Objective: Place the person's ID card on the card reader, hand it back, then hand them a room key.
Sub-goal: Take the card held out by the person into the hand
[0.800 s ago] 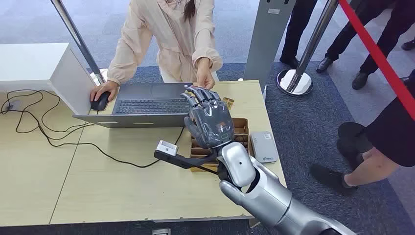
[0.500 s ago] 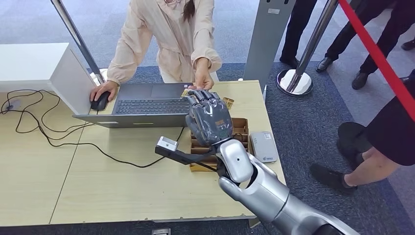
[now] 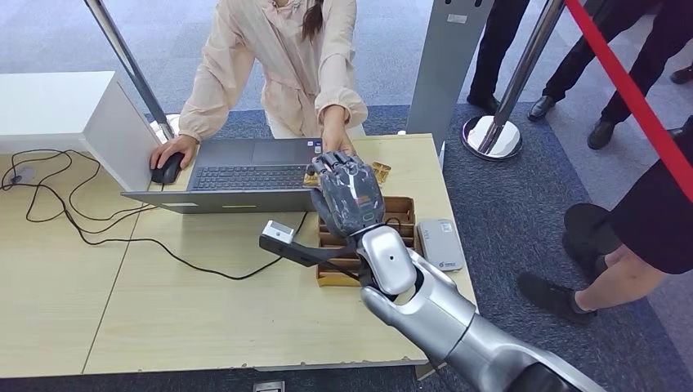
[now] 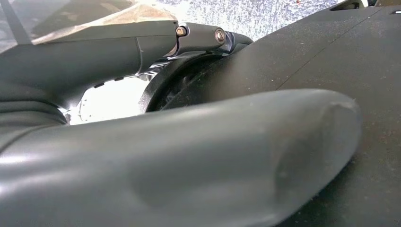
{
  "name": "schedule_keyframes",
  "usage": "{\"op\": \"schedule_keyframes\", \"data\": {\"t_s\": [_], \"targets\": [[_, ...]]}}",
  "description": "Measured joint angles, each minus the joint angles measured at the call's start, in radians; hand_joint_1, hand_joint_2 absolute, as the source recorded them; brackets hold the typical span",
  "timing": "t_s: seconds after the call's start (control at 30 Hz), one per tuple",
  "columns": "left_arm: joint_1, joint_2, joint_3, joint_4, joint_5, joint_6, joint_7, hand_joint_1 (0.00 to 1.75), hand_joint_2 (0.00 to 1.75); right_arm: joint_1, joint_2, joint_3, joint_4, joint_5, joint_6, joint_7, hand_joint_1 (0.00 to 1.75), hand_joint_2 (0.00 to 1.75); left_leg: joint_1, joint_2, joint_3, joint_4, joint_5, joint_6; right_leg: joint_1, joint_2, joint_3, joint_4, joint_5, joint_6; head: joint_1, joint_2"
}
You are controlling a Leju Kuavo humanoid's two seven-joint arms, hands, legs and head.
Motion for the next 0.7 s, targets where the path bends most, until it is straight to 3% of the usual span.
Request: {"op": "schedule_keyframes", "data": {"t_s": [0.23, 0.4, 0.53, 0.7], "targets": [[-0.001, 0.000, 0.000, 0.000, -0.008, -0.006, 0.000, 0.00, 0.00, -0.009, 0.013, 0.000, 0.039, -0.009, -0.008, -0.004, 1.13, 1.75, 0.000, 0.000, 0.000, 0.000, 0.000, 0.000, 0.000, 0.000, 0.000, 0.000, 0.000, 0.000, 0.000, 0.000], [-0.001, 0.000, 0.000, 0.000, -0.008, -0.006, 0.000, 0.00, 0.00, -0.011, 0.020, 0.000, 0.062, -0.011, -0.009, -0.004, 1.39, 1.75, 0.000, 0.000, 0.000, 0.000, 0.000, 0.000, 0.000, 0.000, 0.000, 0.000, 0.000, 0.000, 0.000, 0.000], [-0.001, 0.000, -0.001, 0.000, -0.008, -0.006, 0.000, 0.00, 0.00, -0.016, 0.022, 0.001, 0.077, -0.011, -0.012, -0.004, 1.71, 1.75, 0.000, 0.000, 0.000, 0.000, 0.000, 0.000, 0.000, 0.000, 0.000, 0.000, 0.000, 0.000, 0.000, 0.000], [-0.001, 0.000, -0.001, 0.000, -0.008, -0.006, 0.000, 0.00, 0.00, -0.018, 0.026, 0.001, 0.092, -0.011, -0.023, -0.004, 1.75, 1.75, 0.000, 0.000, 0.000, 0.000, 0.000, 0.000, 0.000, 0.000, 0.000, 0.000, 0.000, 0.000, 0.000, 0.000]]}}
